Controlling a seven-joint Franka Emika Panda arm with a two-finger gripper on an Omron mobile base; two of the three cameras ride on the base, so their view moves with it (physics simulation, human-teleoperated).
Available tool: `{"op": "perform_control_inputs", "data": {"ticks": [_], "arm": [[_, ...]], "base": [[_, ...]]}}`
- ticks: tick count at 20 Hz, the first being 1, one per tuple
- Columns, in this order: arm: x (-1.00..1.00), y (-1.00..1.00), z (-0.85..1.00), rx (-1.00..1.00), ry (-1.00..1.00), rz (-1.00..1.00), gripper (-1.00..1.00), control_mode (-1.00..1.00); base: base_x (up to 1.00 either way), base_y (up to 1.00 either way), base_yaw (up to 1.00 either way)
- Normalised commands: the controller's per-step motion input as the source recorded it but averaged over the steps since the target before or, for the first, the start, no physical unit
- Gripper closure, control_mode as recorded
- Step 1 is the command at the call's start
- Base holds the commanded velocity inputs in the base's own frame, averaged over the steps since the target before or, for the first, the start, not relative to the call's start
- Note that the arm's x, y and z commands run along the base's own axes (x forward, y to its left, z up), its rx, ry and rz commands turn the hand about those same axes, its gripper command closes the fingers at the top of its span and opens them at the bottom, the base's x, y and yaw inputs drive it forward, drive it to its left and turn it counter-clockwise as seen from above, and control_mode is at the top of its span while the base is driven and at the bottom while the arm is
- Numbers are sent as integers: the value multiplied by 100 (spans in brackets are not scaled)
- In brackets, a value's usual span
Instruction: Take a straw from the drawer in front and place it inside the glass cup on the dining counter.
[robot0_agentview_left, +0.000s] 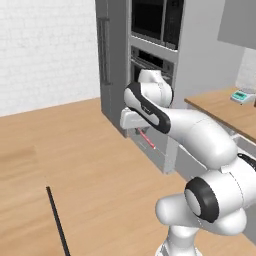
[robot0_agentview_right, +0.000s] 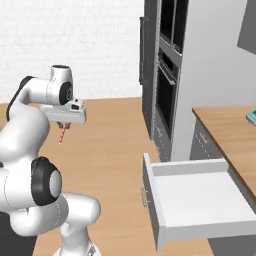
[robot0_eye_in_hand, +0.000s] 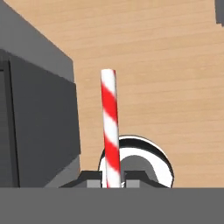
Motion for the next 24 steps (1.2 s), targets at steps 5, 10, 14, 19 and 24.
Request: {"op": "perform_control_inputs", "data": {"ticks": [5,10,14,19,24], "arm": [[0,0,0,0,0,0,100,100],[0,0,0,0,0,0,100,100],[0,0,0,0,0,0,100,100],[0,0,0,0,0,0,100,100],[0,0,0,0,0,0,100,100]], "base": [[100,48,0],[100,42,6],[100,37,20],[100,20,32],[100,6,48]]}}
